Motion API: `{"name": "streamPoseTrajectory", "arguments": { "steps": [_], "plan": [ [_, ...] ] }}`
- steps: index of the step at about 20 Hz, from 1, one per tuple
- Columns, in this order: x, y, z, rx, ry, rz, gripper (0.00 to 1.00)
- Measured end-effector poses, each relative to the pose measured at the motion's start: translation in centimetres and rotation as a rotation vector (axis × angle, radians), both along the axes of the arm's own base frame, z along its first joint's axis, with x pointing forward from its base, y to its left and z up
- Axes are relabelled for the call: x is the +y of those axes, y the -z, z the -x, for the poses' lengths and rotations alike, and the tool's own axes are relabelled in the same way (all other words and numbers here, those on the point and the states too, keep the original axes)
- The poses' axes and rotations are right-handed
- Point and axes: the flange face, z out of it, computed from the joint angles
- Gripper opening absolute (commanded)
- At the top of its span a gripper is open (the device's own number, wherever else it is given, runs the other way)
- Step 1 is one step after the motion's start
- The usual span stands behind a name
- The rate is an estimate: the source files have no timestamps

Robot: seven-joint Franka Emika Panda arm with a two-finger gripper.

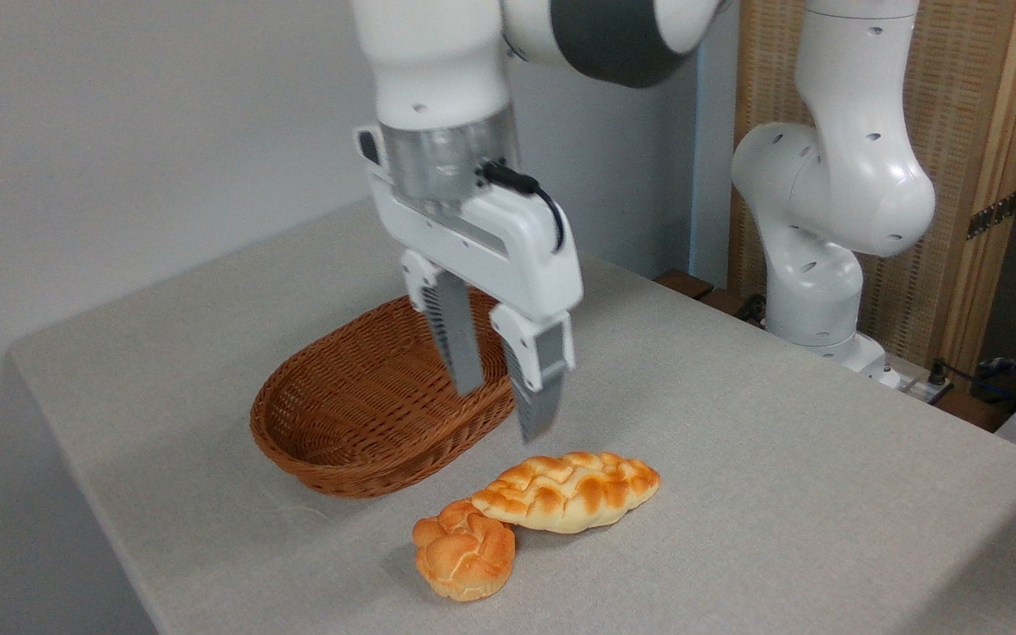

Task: Put bread into the basket
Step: 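Move the gripper over the braided bread roll and lower onto it, then close the gripper on the braided bread roll and lift it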

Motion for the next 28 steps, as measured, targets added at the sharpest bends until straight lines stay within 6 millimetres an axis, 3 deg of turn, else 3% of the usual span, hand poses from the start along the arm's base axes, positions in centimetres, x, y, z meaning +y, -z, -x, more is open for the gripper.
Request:
{"name": "streamPoseTrajectory", "arguments": {
  "steps": [3,9,21,23,26,28],
  "plan": [
    [0.9,2.2,0.4,0.001,0.065,0.0,1.0],
    [0.4,7.3,1.3,0.014,0.181,0.004,1.0],
    [-0.2,10.8,2.1,0.025,0.286,0.008,1.0],
    [-0.3,11.1,2.0,0.027,0.299,0.007,0.88],
    [-0.3,11.4,1.8,0.021,0.344,0.004,0.56],
    [-0.3,11.7,1.7,0.027,0.358,0.005,0.46]
  ]
}}
